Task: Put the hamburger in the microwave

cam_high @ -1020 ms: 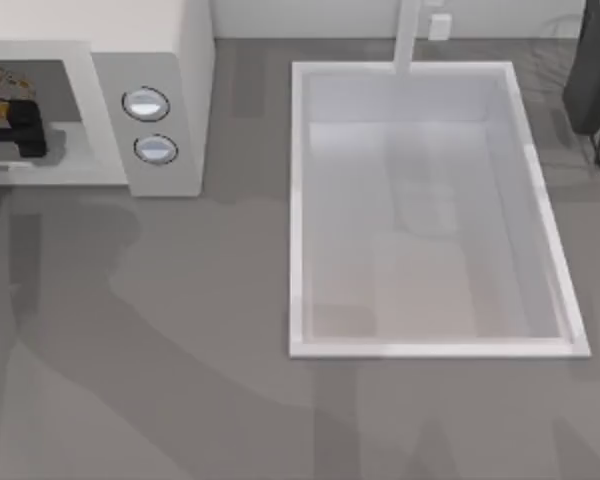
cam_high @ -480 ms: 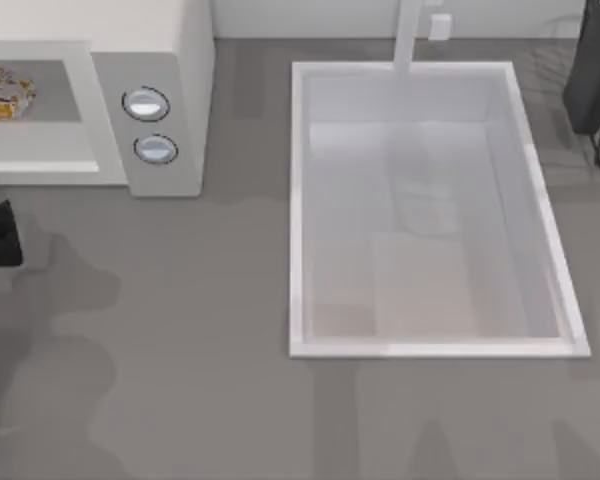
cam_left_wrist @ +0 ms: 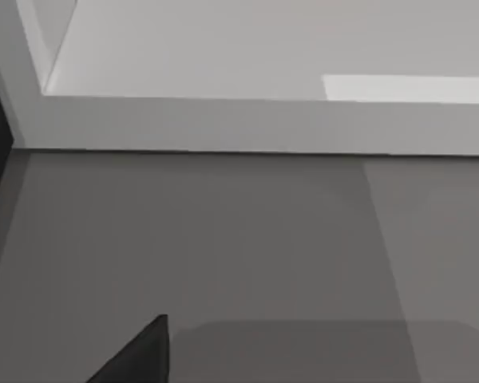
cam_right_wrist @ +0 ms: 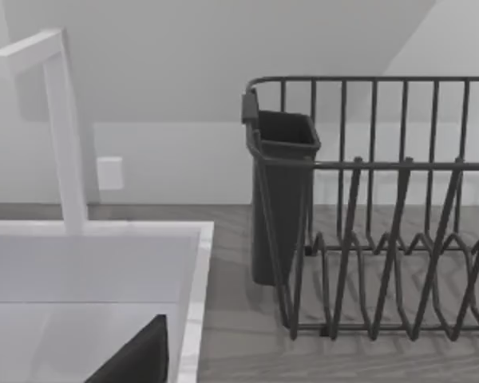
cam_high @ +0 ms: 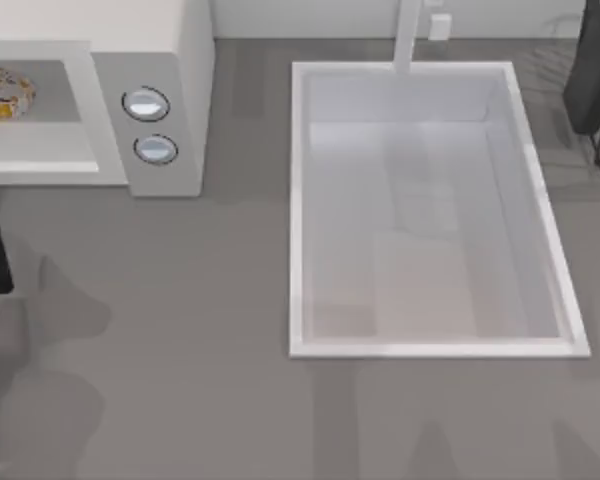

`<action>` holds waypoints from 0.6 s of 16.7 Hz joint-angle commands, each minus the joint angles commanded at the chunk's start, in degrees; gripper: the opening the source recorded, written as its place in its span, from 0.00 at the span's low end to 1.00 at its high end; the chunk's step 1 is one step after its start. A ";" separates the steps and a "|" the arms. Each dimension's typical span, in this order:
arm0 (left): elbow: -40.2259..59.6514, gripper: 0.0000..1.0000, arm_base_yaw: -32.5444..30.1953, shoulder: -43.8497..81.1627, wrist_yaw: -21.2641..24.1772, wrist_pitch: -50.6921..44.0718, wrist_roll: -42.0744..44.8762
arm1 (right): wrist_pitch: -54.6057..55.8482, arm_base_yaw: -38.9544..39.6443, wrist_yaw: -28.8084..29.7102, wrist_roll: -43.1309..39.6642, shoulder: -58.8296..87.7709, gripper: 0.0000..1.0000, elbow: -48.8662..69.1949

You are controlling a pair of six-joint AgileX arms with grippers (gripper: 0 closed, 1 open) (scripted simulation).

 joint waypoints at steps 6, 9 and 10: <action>2.19 1.00 0.01 -7.23 -0.14 -9.03 -0.08 | 0.00 0.00 0.00 0.00 0.00 1.00 0.00; 3.99 1.00 -0.04 -13.84 -0.23 -18.46 -0.15 | 0.00 0.00 0.00 0.00 0.00 1.00 0.00; 4.66 1.00 -0.04 -16.16 -0.26 -21.73 -0.18 | 0.00 0.00 0.00 0.00 0.00 1.00 0.00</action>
